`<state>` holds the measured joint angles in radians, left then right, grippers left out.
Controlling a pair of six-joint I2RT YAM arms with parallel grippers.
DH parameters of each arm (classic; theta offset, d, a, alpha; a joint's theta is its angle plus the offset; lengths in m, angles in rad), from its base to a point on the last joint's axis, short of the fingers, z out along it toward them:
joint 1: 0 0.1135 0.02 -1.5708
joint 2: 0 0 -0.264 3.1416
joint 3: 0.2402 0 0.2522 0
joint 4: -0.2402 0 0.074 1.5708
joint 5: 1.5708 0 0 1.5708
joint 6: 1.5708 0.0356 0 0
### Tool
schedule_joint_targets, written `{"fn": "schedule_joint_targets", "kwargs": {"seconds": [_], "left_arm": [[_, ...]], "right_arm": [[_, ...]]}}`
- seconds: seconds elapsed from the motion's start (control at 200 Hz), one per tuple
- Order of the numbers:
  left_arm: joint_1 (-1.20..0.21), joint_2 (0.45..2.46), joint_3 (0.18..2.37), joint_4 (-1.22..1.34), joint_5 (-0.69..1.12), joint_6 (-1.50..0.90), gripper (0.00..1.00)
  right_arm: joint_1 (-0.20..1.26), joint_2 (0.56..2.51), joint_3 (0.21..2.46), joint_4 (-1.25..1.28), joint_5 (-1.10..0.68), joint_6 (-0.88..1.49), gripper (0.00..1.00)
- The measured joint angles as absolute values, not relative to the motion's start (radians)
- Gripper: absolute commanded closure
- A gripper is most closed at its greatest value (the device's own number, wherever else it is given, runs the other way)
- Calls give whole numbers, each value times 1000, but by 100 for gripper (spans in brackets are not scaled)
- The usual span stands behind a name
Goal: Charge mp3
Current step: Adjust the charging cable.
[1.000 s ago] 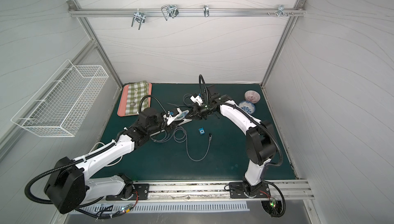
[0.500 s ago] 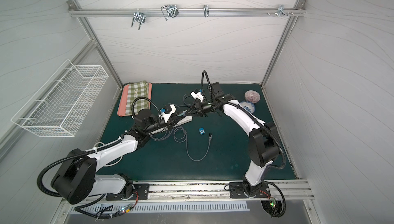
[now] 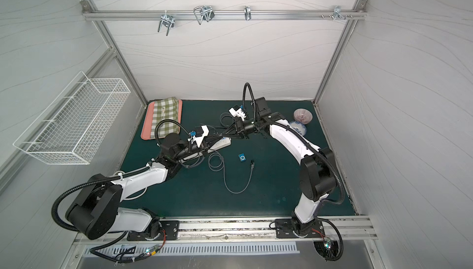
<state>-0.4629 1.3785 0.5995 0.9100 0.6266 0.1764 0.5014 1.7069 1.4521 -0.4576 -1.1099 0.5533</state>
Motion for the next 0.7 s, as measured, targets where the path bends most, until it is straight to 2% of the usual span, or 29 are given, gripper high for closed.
{"fn": "schedule_joint_targets", "kwargs": {"seconds": [0.095, 0.25, 0.42, 0.695], "left_arm": [[-463, 1380, 598, 918, 632, 175, 100], [-463, 1381, 598, 923, 637, 176, 100], [-463, 1380, 599, 915, 646, 187, 100], [-463, 1348, 601, 776, 649, 242, 100]], "right_arm": [[501, 1707, 1452, -456, -1116, 560, 90], [501, 1707, 1452, -451, -1120, 581, 84], [500, 1707, 1452, -448, -1118, 595, 69], [472, 1707, 1452, -442, -1073, 587, 58]]}}
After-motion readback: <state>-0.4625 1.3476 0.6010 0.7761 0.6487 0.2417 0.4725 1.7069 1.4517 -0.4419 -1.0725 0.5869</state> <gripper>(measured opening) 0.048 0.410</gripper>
